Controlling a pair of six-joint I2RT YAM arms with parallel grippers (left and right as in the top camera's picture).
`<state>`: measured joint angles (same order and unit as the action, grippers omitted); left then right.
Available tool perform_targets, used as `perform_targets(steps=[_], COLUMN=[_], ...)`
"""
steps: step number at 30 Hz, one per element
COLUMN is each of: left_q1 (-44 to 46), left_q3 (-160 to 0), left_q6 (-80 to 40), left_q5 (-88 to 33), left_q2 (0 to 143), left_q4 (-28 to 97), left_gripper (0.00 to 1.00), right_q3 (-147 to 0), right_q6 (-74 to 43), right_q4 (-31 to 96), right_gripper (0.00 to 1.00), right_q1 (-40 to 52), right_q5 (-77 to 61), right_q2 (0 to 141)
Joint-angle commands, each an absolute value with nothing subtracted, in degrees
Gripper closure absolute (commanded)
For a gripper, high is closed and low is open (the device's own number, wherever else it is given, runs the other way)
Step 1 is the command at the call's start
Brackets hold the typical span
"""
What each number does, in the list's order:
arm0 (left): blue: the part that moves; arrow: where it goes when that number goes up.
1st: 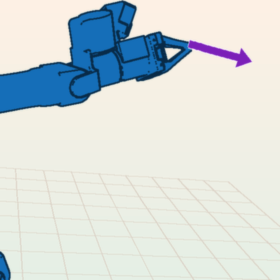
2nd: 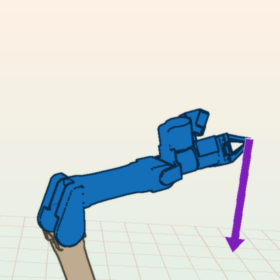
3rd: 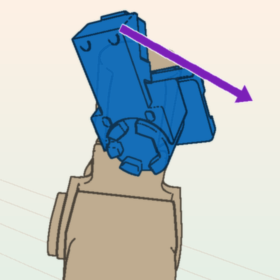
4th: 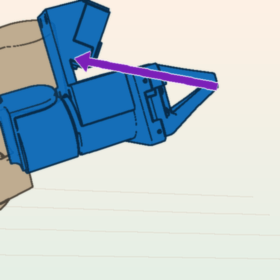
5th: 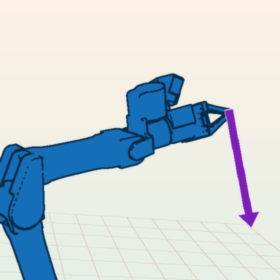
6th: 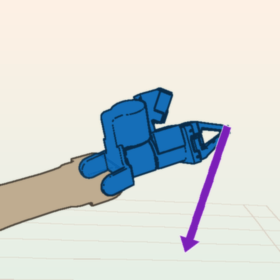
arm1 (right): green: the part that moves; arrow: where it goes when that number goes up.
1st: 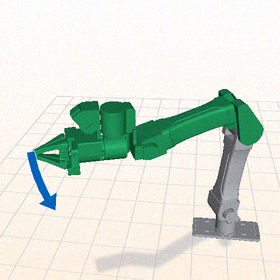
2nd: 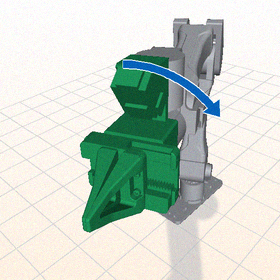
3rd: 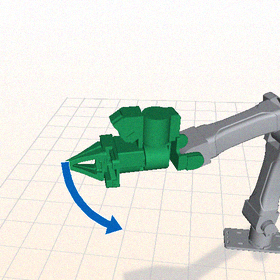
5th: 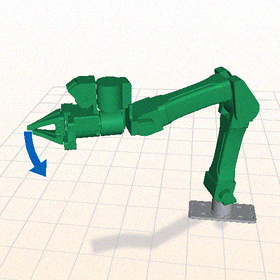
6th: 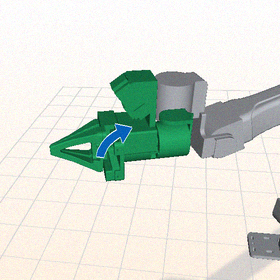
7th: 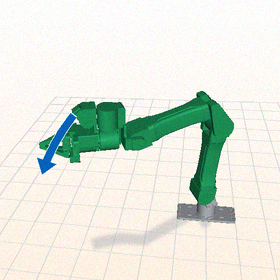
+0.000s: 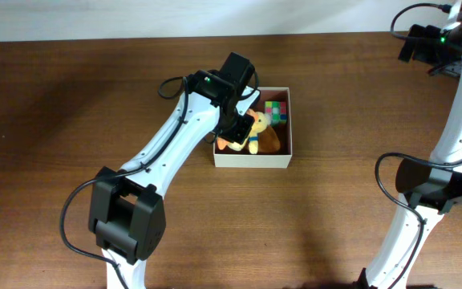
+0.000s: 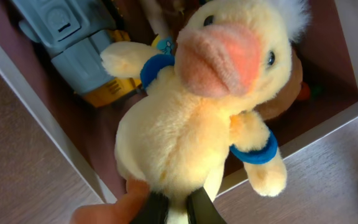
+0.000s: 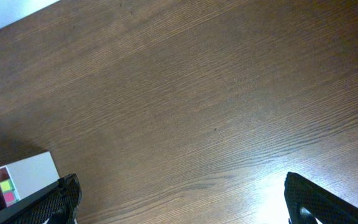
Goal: Pack container
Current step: 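Carry the duck right and lower it into the box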
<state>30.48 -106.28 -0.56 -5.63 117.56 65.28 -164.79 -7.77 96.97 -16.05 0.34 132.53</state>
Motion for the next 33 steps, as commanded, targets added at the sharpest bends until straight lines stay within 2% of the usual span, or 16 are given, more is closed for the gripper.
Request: perform_targets(steps=[1,12,13,15,17,19,23,25,27,29,32,33], left_q1=[30.11,28.32,28.32,28.40,28.49,28.49,28.49,28.49,28.49,28.49,28.49,28.49], left_q3=[-107.22,-108.36,-108.36,-108.36,-108.36,-108.38,-108.49,-108.95,-110.10,-111.53,-113.23,-113.34], left_q6=[-1.87,-7.29,-7.27,-7.27,-7.27,-7.27,-7.27,-7.27,-7.25,-7.25,-7.22,-7.22], left_q5=[-4.62,-2.48,-2.52,-2.52,-2.57,-2.79,-5.39,-6.59,-7.49,-7.73,-7.68,-7.68], left_q2=[117.32,117.32,117.32,117.32,117.32,117.32,117.32,117.32,117.32,117.32,117.32,117.32], left_q4=[65.32,67.33,67.42,67.53,67.48,67.29,65.78,65.08,64.97,65.45,67.16,67.61], left_gripper=[0.98,0.97,0.85,0.44,0.27,0.24,0.25,0.30,0.49,0.77,0.96,0.98], right_q3=[-165.16,-165.16,-165.16,-165.16,-165.16,-165.16,-165.16,-165.16,-165.16,-165.16,-165.16,-165.16], right_q6=[-8.25,-8.25,-8.25,-8.23,-8.25,-8.25,-8.25,-8.25,-8.25,-8.25,-8.25,-8.25], right_q4=[97.32,97.32,97.32,97.32,97.32,97.32,97.32,97.32,97.32,97.32,97.32,97.32], right_gripper=[0.01,0.01,0.01,0.01,0.01,0.01,0.01,0.01,0.01,0.01,0.01,0.01], right_q1=[-16.14,-16.14,-16.14,-16.14,-16.14,-16.14,-16.14,-16.16,-16.14,-16.14,-16.14,-16.14], right_q5=[0.08,0.08,0.05,0.08,0.05,0.08,0.08,0.08,0.08,0.08,0.08,0.08], right_q2=[132.49,132.49,132.49,132.49,132.49,132.49,132.49,132.49,132.49,132.49,132.49,132.49])
